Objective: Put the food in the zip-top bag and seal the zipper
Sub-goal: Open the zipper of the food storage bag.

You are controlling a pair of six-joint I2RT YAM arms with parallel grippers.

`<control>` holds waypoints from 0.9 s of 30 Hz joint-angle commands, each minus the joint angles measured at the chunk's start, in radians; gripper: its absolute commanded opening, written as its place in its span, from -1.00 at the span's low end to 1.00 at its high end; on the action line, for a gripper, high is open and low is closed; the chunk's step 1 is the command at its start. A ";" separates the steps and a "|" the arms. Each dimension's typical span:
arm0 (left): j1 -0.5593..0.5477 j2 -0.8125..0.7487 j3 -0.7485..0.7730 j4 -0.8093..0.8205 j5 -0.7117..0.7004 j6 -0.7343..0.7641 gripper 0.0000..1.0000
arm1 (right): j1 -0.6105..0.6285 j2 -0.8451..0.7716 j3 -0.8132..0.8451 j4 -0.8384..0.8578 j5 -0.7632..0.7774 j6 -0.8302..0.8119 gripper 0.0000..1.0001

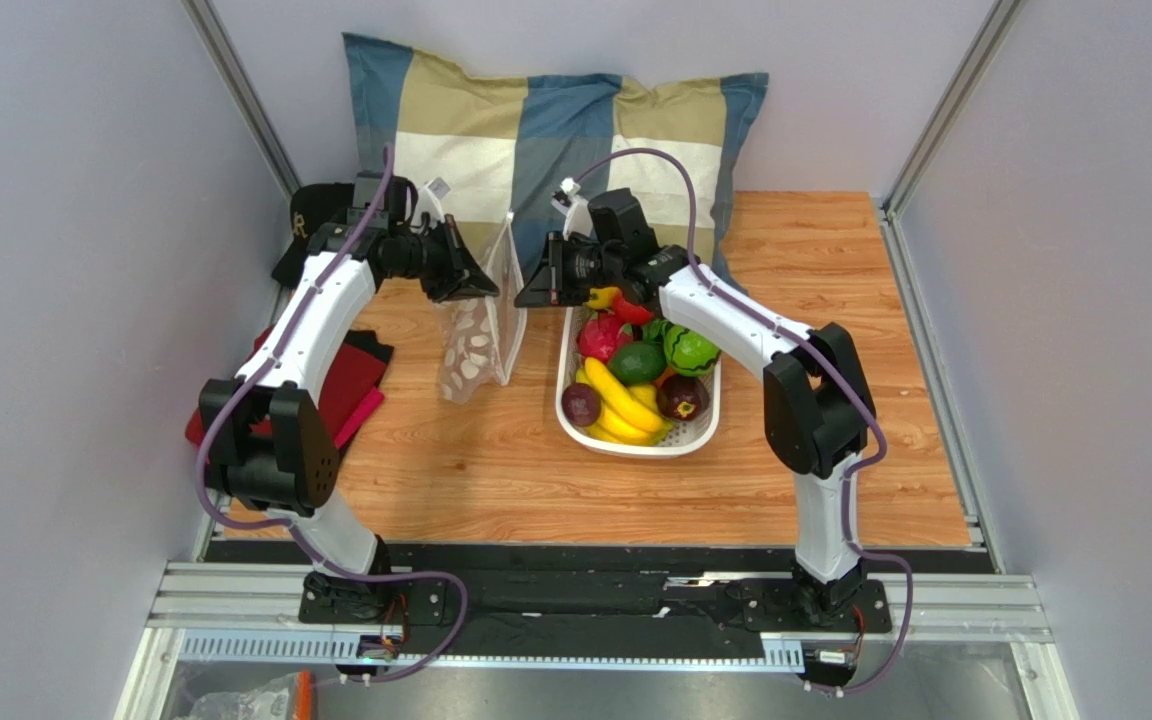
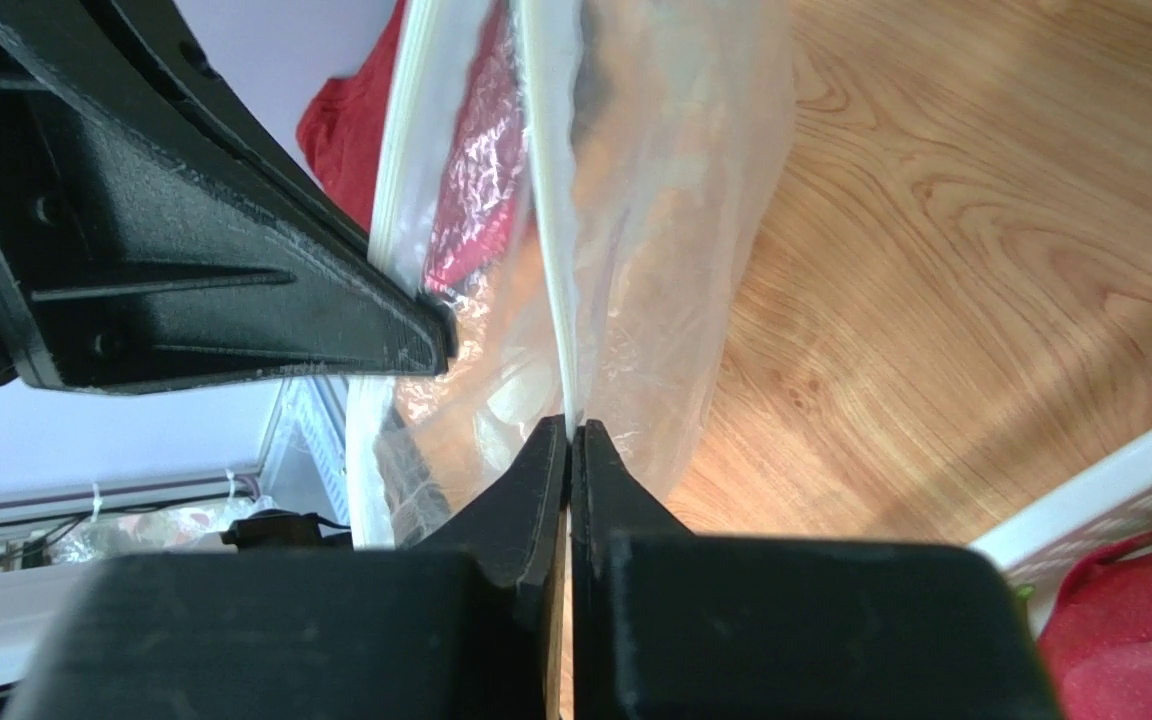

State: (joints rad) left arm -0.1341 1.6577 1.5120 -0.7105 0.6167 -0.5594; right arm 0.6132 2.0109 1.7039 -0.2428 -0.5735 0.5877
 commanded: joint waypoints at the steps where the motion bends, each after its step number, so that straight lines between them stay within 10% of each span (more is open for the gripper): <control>1: 0.005 -0.049 0.104 -0.198 -0.176 0.140 -1.00 | -0.020 -0.021 0.017 -0.056 0.043 -0.038 -1.00; 8: -0.013 -0.073 0.107 -0.369 -1.000 0.515 -1.00 | -0.046 -0.069 -0.071 -0.147 0.064 -0.130 -1.00; 10: -0.012 -0.091 0.039 -0.359 -1.044 0.605 -1.00 | -0.047 -0.077 -0.090 -0.171 0.073 -0.157 -1.00; 19: -0.016 -0.154 0.050 -0.431 -0.668 0.610 -1.00 | -0.044 -0.083 -0.066 -0.227 0.000 -0.284 -1.00; 27: -0.038 -0.102 0.070 -0.428 -0.362 0.455 -1.00 | -0.023 -0.159 -0.076 -0.251 -0.014 -0.402 -0.59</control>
State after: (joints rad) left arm -0.1680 1.5543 1.5509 -1.1183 0.0853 -0.0219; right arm 0.5903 1.9564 1.6176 -0.4751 -0.5819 0.2871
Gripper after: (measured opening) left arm 0.008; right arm 0.190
